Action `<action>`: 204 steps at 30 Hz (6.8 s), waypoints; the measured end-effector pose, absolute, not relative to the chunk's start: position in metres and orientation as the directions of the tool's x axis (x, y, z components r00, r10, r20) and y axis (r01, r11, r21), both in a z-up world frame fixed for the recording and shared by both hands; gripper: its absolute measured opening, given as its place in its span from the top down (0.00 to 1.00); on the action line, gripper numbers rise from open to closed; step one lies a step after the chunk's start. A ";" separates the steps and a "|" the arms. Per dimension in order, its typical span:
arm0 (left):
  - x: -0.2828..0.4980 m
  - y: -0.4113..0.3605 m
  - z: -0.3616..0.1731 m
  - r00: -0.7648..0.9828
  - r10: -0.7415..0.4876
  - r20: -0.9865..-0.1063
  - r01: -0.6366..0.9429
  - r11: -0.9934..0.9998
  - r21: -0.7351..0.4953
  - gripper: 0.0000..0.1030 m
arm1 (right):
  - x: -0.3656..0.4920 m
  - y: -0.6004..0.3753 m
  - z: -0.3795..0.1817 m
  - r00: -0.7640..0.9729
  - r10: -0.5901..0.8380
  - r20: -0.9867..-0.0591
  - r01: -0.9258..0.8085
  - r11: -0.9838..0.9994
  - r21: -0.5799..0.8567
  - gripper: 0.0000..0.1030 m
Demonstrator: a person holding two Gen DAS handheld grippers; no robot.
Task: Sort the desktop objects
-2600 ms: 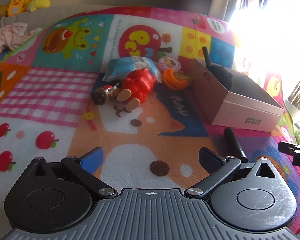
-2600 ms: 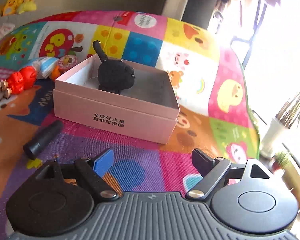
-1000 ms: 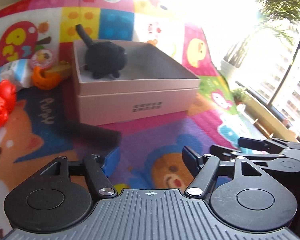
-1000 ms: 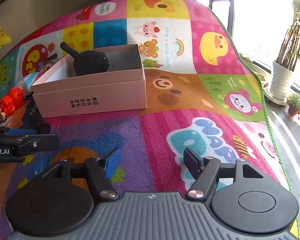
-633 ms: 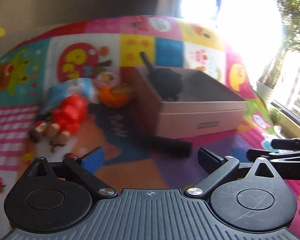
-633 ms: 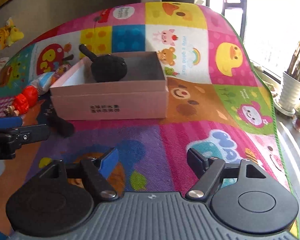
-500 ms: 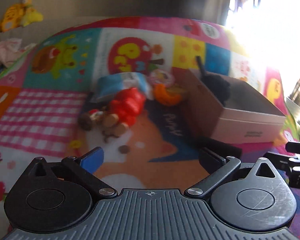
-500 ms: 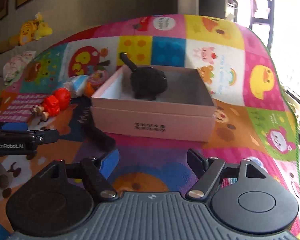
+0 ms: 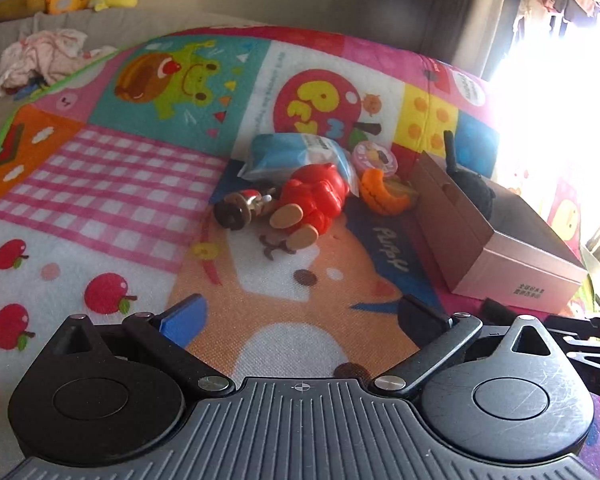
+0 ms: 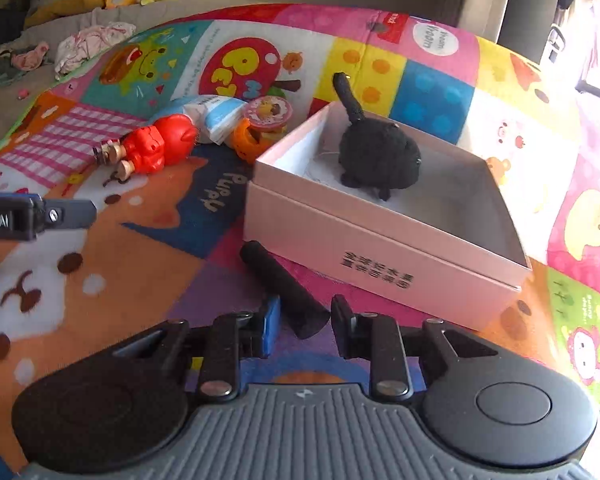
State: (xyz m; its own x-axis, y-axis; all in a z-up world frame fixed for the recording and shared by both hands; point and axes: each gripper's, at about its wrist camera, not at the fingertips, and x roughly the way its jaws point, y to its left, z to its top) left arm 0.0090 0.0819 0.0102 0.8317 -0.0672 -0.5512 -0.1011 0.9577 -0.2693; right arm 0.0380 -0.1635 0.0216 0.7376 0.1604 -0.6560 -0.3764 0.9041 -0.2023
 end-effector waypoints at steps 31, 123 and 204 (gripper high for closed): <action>0.088 0.099 0.027 0.823 0.017 -0.567 0.038 0.996 0.086 0.34 | -0.001 -0.250 0.011 0.798 0.136 -0.587 -0.047 0.985 0.164 0.11; 0.041 0.005 0.015 0.754 -0.075 -0.653 0.067 0.997 -0.037 0.31 | -0.010 -0.232 0.007 0.741 0.077 -0.667 -0.107 0.994 -0.005 0.12; 0.041 0.109 0.018 0.846 0.187 -0.499 -0.299 0.942 -0.154 0.00 | 0.089 -0.154 0.097 0.844 0.136 -0.519 -0.285 0.933 -0.220 0.17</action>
